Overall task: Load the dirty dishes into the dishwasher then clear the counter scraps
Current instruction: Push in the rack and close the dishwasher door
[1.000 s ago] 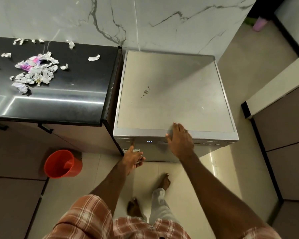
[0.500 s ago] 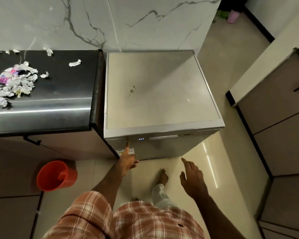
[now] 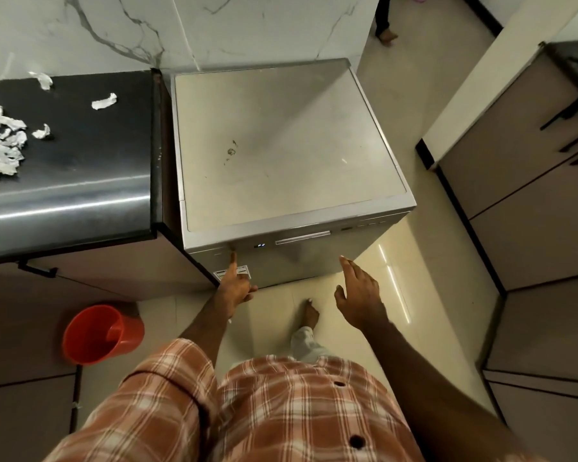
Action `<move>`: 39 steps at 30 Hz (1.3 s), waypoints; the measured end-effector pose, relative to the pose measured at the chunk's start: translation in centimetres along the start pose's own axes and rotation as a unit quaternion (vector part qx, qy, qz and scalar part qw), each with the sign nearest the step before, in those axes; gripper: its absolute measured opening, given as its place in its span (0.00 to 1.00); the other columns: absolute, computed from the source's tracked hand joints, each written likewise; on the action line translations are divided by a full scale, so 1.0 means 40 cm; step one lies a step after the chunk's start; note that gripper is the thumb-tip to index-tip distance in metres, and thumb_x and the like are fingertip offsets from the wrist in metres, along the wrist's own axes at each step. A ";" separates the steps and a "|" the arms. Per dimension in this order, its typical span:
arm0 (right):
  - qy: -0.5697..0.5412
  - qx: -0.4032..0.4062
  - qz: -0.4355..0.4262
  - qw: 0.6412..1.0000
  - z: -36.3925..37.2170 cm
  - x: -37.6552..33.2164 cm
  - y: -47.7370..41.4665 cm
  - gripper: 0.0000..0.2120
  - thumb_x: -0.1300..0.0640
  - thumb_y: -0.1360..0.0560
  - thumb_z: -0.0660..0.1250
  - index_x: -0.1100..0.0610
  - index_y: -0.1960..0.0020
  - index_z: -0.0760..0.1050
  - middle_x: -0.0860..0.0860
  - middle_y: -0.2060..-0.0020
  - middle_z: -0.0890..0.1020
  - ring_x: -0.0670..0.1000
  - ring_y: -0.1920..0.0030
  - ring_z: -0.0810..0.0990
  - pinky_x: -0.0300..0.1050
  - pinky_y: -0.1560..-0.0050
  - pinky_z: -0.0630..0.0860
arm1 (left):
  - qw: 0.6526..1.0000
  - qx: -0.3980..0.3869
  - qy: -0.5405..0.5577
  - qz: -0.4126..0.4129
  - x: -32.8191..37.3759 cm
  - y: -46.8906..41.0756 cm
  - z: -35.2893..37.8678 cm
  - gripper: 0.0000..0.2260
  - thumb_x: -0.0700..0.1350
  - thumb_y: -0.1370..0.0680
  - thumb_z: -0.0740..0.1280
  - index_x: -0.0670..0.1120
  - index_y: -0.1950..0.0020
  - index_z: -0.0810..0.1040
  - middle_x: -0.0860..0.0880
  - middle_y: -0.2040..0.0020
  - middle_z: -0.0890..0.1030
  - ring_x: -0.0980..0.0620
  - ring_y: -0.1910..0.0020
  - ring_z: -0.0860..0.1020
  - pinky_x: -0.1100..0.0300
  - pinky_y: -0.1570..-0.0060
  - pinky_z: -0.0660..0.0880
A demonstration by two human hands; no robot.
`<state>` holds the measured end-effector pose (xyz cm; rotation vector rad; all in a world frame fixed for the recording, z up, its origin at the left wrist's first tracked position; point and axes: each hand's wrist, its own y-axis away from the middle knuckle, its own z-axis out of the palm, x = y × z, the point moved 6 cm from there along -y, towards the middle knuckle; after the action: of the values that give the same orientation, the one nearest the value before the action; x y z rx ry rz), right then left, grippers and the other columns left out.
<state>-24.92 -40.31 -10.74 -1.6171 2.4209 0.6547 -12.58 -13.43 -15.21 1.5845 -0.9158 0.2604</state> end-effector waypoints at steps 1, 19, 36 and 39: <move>0.001 -0.001 0.003 1.000 0.002 0.005 0.001 0.34 0.55 0.19 0.65 0.55 0.17 0.55 0.54 0.21 0.66 0.57 0.23 0.67 0.59 0.25 0.64 | 1.000 0.002 0.003 0.003 0.002 0.001 0.001 0.44 0.25 0.22 0.59 0.65 0.20 0.52 0.44 0.38 0.76 0.53 0.59 0.82 0.60 0.67 0.78; 0.024 -0.040 0.036 0.998 0.029 0.049 0.025 0.33 0.53 0.19 0.64 0.55 0.18 0.56 0.54 0.21 0.65 0.58 0.23 0.67 0.59 0.26 0.65 | 1.000 0.001 -0.022 -0.015 0.004 0.000 0.013 0.47 0.26 0.23 0.64 0.67 0.20 0.49 0.45 0.48 0.79 0.50 0.57 0.81 0.60 0.68 0.78; -0.065 -0.066 0.058 0.994 0.036 0.039 -0.078 0.36 0.52 0.19 0.67 0.55 0.17 0.54 0.56 0.22 0.67 0.60 0.25 0.69 0.59 0.26 0.66 | 0.855 0.055 -0.371 0.358 0.262 0.116 0.058 0.21 0.42 0.20 0.64 0.49 0.27 0.72 0.45 0.33 0.74 0.45 0.38 0.76 0.48 0.39 0.77; -0.131 -0.072 0.077 0.986 -0.002 0.078 -0.152 0.36 0.53 0.19 0.67 0.52 0.17 0.53 0.59 0.27 0.74 0.62 0.29 0.74 0.58 0.30 0.72 | 0.838 0.054 -0.438 0.320 0.289 0.117 0.083 0.29 0.43 0.20 0.66 0.48 0.20 0.62 0.44 0.22 0.64 0.42 0.26 0.67 0.45 0.30 0.71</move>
<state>-20.63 -44.91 -13.43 -1.3000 2.3647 1.0199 -9.17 -20.96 -5.32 1.4328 -2.1905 0.0253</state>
